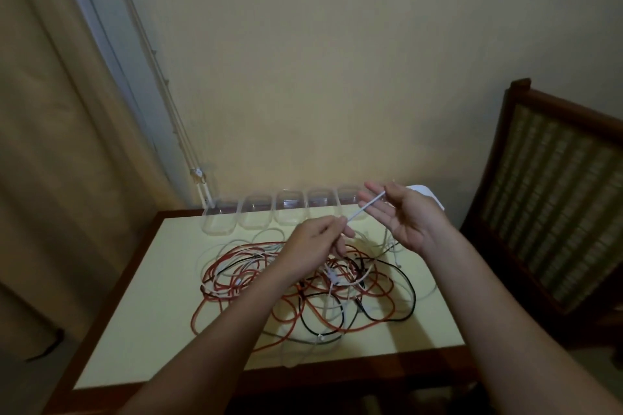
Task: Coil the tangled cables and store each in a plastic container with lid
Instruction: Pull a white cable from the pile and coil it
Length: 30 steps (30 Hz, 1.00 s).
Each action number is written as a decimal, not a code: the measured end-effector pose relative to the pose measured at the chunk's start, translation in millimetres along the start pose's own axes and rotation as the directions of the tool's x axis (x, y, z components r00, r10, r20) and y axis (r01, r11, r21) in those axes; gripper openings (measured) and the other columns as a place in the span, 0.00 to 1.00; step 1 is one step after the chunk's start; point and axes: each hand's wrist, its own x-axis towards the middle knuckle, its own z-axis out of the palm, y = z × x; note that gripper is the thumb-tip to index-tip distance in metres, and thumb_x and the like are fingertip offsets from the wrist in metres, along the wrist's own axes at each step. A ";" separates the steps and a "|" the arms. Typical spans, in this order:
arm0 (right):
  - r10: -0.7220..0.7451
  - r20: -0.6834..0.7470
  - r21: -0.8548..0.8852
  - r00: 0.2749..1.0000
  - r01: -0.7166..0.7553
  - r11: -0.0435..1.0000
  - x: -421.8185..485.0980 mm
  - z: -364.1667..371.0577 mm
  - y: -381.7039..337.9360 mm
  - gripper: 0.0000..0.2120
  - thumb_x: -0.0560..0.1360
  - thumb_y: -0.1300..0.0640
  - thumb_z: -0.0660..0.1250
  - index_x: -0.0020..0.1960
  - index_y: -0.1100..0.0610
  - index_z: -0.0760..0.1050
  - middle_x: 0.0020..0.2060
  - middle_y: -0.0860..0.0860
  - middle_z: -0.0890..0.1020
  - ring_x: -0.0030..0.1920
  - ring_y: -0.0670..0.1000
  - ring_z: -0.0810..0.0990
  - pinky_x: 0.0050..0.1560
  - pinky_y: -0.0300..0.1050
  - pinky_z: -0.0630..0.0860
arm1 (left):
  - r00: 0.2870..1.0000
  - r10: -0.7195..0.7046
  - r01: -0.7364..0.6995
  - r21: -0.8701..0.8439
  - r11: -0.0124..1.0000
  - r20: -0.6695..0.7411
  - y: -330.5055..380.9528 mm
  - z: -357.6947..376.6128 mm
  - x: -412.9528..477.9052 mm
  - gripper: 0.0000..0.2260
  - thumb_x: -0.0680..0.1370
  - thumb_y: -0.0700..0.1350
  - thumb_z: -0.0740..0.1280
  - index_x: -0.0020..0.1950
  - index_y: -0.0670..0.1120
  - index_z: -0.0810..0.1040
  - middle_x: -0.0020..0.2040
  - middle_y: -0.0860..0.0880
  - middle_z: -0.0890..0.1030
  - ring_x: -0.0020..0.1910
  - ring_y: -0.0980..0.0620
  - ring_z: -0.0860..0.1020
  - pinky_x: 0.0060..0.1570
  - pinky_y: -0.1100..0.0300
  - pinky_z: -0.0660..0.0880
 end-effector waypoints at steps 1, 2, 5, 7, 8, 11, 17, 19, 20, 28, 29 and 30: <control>-0.015 -0.034 -0.020 0.999 0.014 1.000 1.5 -4.0 0.2 0.11 0.85 0.62 0.57 0.64 0.67 0.69 0.54 0.62 0.84 0.43 0.58 0.88 0.37 0.51 0.85 | 1.000 0.006 -0.006 -0.001 1.000 -0.028 -1.0 -3.9 -1.6 0.15 0.84 0.51 0.60 0.52 0.44 0.83 0.34 0.50 0.79 0.34 0.53 0.78 0.35 0.64 0.73; -0.053 -0.088 -0.127 0.995 0.042 0.991 2.4 -9.0 0.7 0.10 0.85 0.60 0.59 0.62 0.66 0.71 0.53 0.62 0.85 0.42 0.57 0.88 0.37 0.51 0.85 | 0.998 0.019 -0.019 0.007 1.000 -0.067 -1.5 -8.5 -2.9 0.14 0.84 0.50 0.61 0.52 0.45 0.83 0.33 0.50 0.76 0.32 0.55 0.76 0.33 0.66 0.71; -0.369 -0.081 -0.900 0.926 0.091 0.426 -0.5 -25.0 8.0 0.18 0.79 0.41 0.63 0.47 0.56 0.76 0.41 0.54 0.87 0.41 0.56 0.86 0.42 0.54 0.83 | 0.982 0.085 -0.075 0.066 0.995 -0.168 -0.4 -20.8 -4.9 0.11 0.83 0.52 0.63 0.51 0.50 0.84 0.29 0.56 0.71 0.27 0.59 0.68 0.29 0.66 0.64; -0.552 0.116 -0.993 0.826 0.109 -0.044 -7.9 -24.5 19.9 0.20 0.78 0.35 0.61 0.50 0.53 0.77 0.45 0.48 0.84 0.49 0.53 0.82 0.47 0.49 0.78 | 0.977 0.098 -0.095 0.021 0.995 -0.189 5.2 -21.6 -6.0 0.11 0.83 0.51 0.64 0.52 0.48 0.85 0.26 0.59 0.70 0.25 0.62 0.66 0.28 0.67 0.62; -0.586 0.233 -0.971 0.776 0.223 -0.090 -15.5 -17.5 25.1 0.18 0.79 0.38 0.62 0.54 0.51 0.78 0.49 0.47 0.82 0.52 0.50 0.80 0.49 0.48 0.76 | 0.976 0.093 -0.096 -0.006 0.995 -0.195 9.4 -20.9 -6.6 0.11 0.83 0.51 0.65 0.53 0.47 0.85 0.25 0.60 0.70 0.25 0.63 0.66 0.28 0.67 0.62; -0.492 0.418 -0.865 0.764 0.500 0.041 -32.8 4.2 39.0 0.14 0.81 0.43 0.63 0.54 0.51 0.81 0.48 0.45 0.84 0.49 0.44 0.81 0.50 0.43 0.75 | 0.977 0.032 -0.064 -0.145 0.987 -0.211 21.2 -15.1 -7.5 0.10 0.82 0.51 0.65 0.50 0.51 0.85 0.28 0.57 0.66 0.26 0.58 0.64 0.27 0.65 0.62; -0.332 0.282 -0.761 0.900 0.420 0.495 -50.0 -1.5 58.1 0.16 0.81 0.46 0.65 0.40 0.55 0.79 0.29 0.52 0.72 0.31 0.48 0.70 0.35 0.42 0.68 | 0.959 -0.253 0.017 -0.869 0.494 -0.126 33.7 -21.0 -9.3 0.09 0.84 0.41 0.56 0.58 0.44 0.76 0.29 0.53 0.62 0.25 0.56 0.57 0.27 0.62 0.53; -0.319 0.236 -0.757 0.918 0.379 0.532 -54.3 -18.9 63.8 0.16 0.81 0.46 0.66 0.42 0.58 0.78 0.31 0.53 0.70 0.32 0.49 0.69 0.33 0.39 0.67 | 0.952 -0.284 -0.015 -0.941 0.339 -0.117 33.6 -31.5 -14.2 0.11 0.83 0.40 0.55 0.59 0.44 0.75 0.29 0.53 0.62 0.26 0.56 0.57 0.30 0.62 0.54; -0.322 0.214 -0.765 0.922 0.363 0.532 -56.5 -30.8 67.4 0.17 0.81 0.47 0.66 0.42 0.59 0.77 0.31 0.53 0.69 0.33 0.49 0.69 0.34 0.39 0.68 | 0.948 -0.292 -0.043 -0.960 0.277 -0.126 32.8 -38.2 -16.6 0.11 0.83 0.40 0.54 0.59 0.44 0.75 0.30 0.53 0.62 0.27 0.55 0.57 0.31 0.61 0.54; -0.446 0.103 -0.761 0.889 0.360 0.540 -66.0 -79.4 78.8 0.03 0.80 0.55 0.69 0.48 0.53 0.79 0.30 0.46 0.80 0.34 0.43 0.77 0.37 0.34 0.72 | 0.935 -0.289 -0.124 -0.954 0.271 -0.204 21.6 -72.4 -27.2 0.13 0.84 0.38 0.56 0.66 0.41 0.74 0.38 0.49 0.80 0.30 0.55 0.74 0.35 0.64 0.68; -0.469 0.135 -0.792 0.873 0.380 0.478 -65.0 -77.9 78.9 0.04 0.80 0.55 0.69 0.46 0.52 0.79 0.33 0.45 0.80 0.35 0.43 0.77 0.38 0.36 0.72 | 0.937 -0.269 -0.136 -0.942 0.306 -0.223 21.4 -70.4 -29.9 0.12 0.84 0.38 0.57 0.66 0.41 0.74 0.42 0.47 0.84 0.35 0.54 0.80 0.39 0.64 0.76; -0.487 0.169 -0.830 0.857 0.391 0.398 -63.3 -76.0 78.8 0.06 0.80 0.54 0.69 0.44 0.52 0.79 0.34 0.44 0.80 0.36 0.43 0.77 0.38 0.36 0.71 | 0.938 -0.241 -0.159 -0.928 0.336 -0.248 20.9 -67.8 -32.4 0.12 0.84 0.37 0.57 0.66 0.40 0.74 0.46 0.45 0.86 0.41 0.52 0.84 0.44 0.62 0.81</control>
